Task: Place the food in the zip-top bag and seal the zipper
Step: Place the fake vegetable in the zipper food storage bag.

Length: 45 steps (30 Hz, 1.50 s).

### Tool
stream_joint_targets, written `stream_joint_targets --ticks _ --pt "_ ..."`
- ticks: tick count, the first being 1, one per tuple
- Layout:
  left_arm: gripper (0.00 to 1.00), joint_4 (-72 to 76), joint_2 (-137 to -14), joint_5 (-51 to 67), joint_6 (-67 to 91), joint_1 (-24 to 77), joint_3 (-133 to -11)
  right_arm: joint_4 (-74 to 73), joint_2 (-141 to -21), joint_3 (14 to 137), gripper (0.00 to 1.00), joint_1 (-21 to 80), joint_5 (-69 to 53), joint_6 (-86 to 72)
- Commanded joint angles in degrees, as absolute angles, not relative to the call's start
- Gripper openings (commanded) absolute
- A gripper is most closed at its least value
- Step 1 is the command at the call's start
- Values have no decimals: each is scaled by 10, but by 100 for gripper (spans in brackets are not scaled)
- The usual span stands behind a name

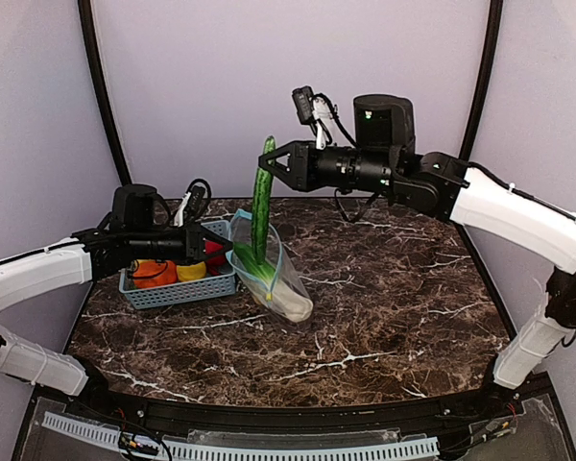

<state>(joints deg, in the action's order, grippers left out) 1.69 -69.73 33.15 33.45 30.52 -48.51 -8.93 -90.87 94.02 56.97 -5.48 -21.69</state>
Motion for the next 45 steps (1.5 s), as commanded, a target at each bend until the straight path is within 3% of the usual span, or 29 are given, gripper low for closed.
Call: stream_joint_targets --ticks 1,9,26,45 --pt "1 32 -694 332 317 307 -501 -164 -954 984 4 569 -39 -219" --pt "1 49 -707 344 304 308 -516 -298 -1002 1026 3 568 -76 -241" --pt "1 101 -722 368 322 309 -523 -354 -1085 1038 3 568 -74 -258" --pt "1 132 -723 360 339 310 -513 -419 -1186 1112 26 556 49 -269"
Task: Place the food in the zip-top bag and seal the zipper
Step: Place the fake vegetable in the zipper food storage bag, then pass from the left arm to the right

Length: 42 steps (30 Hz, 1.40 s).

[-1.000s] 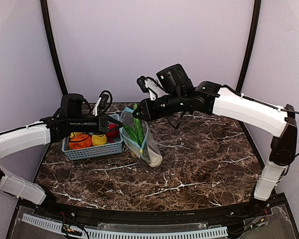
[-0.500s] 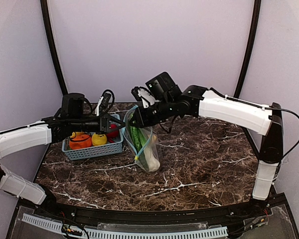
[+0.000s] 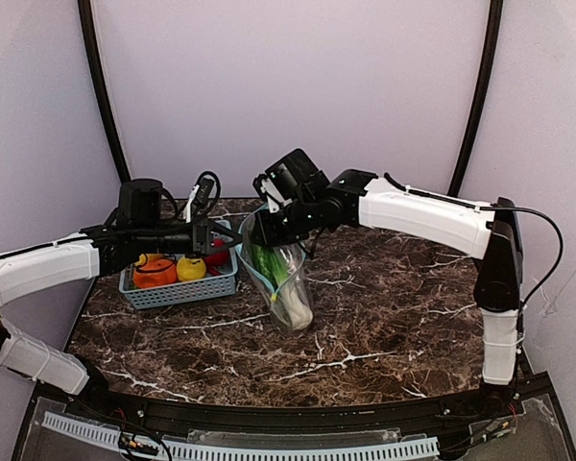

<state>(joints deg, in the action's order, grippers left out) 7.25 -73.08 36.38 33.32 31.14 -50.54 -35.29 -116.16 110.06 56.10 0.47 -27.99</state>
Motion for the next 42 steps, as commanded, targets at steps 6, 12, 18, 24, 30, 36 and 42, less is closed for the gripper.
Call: stream_joint_targets --ticks 6,12,18,24,30,36,42 --pt "1 124 -728 346 343 310 -509 -426 -1170 1117 48 556 42 -256" --pt "1 116 -730 331 347 310 -502 -399 -1111 1087 62 556 -10 -249" --pt "1 106 -731 327 351 310 -501 -364 -1037 1036 73 556 -66 -248" --pt "1 95 -728 322 346 310 -500 -348 -980 989 75 555 -42 -253" --pt "1 89 -726 317 346 310 -497 -352 -965 944 62 549 43 -264" --pt "1 84 -727 318 346 310 -495 -354 -986 932 56 542 42 -268" --pt "1 78 -726 316 341 310 -496 -349 -1003 938 29 541 29 -267"
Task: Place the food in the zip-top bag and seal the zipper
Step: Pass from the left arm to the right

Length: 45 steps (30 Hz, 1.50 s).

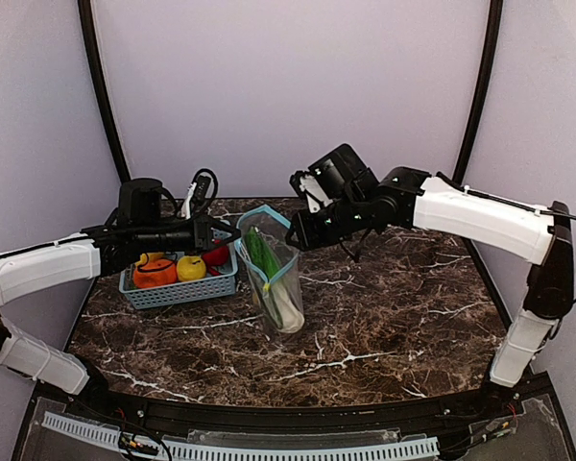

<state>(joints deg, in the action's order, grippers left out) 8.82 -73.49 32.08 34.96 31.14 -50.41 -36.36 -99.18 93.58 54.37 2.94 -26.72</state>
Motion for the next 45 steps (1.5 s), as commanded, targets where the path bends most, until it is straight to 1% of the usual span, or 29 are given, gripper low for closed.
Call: stream_joint_targets --ticks 1,10,15,21,26,30,31,32,33,34,35,36,37,38,39,40,42,45 --pt "1 75 -726 315 338 310 -498 -349 -1003 939 24 541 29 -267" --pt "1 58 -722 307 328 310 -499 -345 -1004 945 0 540 29 -264" --pt "1 44 -719 300 320 309 -506 -341 -988 958 0 541 16 -264" --pt "1 9 -716 285 299 309 -522 -293 -955 938 0 542 2 -258" --pt "1 5 -719 283 299 309 -522 -293 -964 940 0 542 -18 -264" --pt "2 6 -719 287 301 309 -525 -293 -971 941 0 542 -8 -267" --pt "4 5 -719 289 301 309 -527 -296 -974 942 0 542 -5 -267" --pt "10 4 -718 291 301 309 -528 -298 -975 943 0 542 -2 -268" --pt "14 4 -718 292 299 309 -533 -299 -978 944 0 542 -2 -269" --pt "25 -7 -718 292 293 309 -537 -299 -979 944 0 542 -2 -270" --pt "31 -29 -716 290 281 308 -547 -299 -980 944 0 542 -2 -270" --pt "43 -42 -714 281 275 307 -552 -299 -980 944 0 542 -2 -270" --pt "49 -68 -709 276 260 305 -564 -299 -980 944 0 542 -2 -271" --pt "60 -82 -701 264 252 300 -570 -299 -980 944 0 542 11 -270" --pt "64 -110 -697 258 236 297 -580 -299 -979 943 0 542 14 -270" --pt "71 -123 -687 246 229 289 -586 -300 -979 943 0 542 16 -270" --pt "77 -182 -673 229 210 271 -604 -299 -978 942 0 542 18 -270" --pt "83 -238 -659 210 188 233 -614 -300 -978 942 0 541 20 -269"
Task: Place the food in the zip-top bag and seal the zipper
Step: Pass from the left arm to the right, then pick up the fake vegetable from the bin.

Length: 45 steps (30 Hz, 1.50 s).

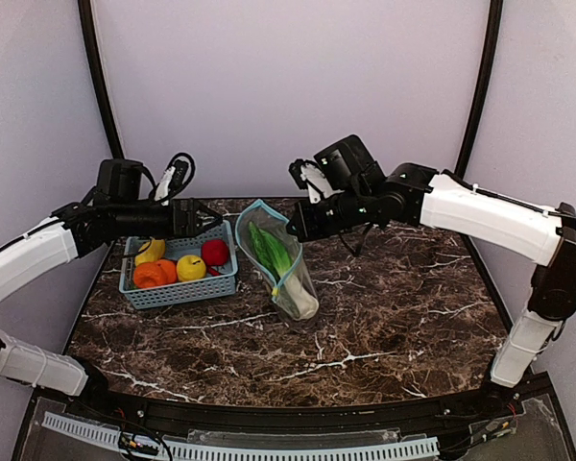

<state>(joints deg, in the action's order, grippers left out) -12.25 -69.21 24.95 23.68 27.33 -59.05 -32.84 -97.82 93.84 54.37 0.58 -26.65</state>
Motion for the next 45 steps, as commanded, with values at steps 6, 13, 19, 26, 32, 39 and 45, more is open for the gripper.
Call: stream_joint_targets --ticks 6,13,19,26,32,39,45 --pt "87 -326 -641 173 165 151 -592 -298 -977 941 0 541 18 -266" --pt "96 -329 -597 82 211 106 -496 -288 -968 929 0 541 15 -265" --pt "99 -312 -617 36 216 104 -468 -285 -964 922 0 541 11 -263" --pt "99 -307 -657 -8 200 102 -465 -275 -954 910 0 541 10 -267" --pt "99 -299 -677 -10 198 102 -462 -274 -953 908 0 541 10 -265" --pt "99 -296 -700 -22 190 98 -461 -271 -949 900 0 541 10 -267" --pt "89 -282 -706 -26 185 98 -457 -269 -950 898 0 541 9 -267"
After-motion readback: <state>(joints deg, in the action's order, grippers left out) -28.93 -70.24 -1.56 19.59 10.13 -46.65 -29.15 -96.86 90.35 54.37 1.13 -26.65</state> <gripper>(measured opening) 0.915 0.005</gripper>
